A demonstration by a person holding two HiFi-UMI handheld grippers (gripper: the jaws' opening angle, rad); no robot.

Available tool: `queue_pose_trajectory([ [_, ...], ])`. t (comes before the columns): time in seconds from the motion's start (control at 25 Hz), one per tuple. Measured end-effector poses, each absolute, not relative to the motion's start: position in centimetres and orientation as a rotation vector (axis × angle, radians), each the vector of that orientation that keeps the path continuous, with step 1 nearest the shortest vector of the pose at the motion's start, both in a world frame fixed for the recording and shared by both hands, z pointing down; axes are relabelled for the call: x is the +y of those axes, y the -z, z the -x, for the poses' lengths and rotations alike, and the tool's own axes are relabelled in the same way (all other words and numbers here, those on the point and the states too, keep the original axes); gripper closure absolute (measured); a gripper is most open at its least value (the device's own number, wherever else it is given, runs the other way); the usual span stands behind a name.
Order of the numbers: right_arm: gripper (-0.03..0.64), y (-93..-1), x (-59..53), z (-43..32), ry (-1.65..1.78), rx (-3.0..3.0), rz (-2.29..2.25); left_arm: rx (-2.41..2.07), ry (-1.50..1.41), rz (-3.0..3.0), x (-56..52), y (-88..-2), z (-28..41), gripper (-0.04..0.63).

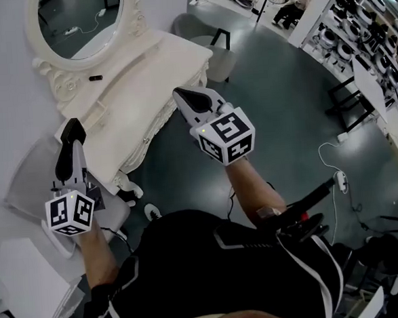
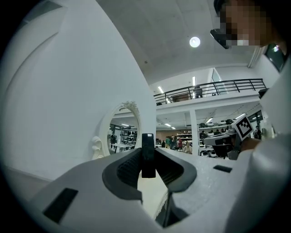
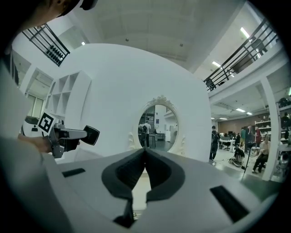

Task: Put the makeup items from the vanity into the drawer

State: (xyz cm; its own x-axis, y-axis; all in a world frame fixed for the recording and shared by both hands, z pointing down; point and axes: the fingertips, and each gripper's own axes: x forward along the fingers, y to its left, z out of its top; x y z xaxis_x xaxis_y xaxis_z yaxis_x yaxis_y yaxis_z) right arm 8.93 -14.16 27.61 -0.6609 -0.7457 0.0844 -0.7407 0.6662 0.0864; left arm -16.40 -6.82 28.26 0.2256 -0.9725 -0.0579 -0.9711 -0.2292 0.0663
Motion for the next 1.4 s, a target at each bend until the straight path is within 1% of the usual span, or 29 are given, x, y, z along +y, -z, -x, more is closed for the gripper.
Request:
queue_pose_trajectory([
  [0.44, 0.611, -28.3, -21.0, -1.5, 0.053, -2.730, -1.289, -1.857, 0.122, -2.499, -14.6, -29.0, 22.9, 0.505],
  [0.76, 0.612, -28.3, -24.4, 2.6, 0.036, -2.701, -1.340, -1.799, 0.098, -2.524, -17.8, -29.8, 27.1, 0.505],
  [1.08, 0.612, -29.9, -29.4, 5.3, 0.018, -2.729, -1.237, -1.807, -0.003, -2.463, -21.8, -33.5, 28.3, 0.505],
  [1.4, 0.612, -31.1, -36.7, 6.0, -0.012, -2.772, -1.072, -1.873, -0.136, -2.368, -27.2, -36.4, 27.4, 0.505],
])
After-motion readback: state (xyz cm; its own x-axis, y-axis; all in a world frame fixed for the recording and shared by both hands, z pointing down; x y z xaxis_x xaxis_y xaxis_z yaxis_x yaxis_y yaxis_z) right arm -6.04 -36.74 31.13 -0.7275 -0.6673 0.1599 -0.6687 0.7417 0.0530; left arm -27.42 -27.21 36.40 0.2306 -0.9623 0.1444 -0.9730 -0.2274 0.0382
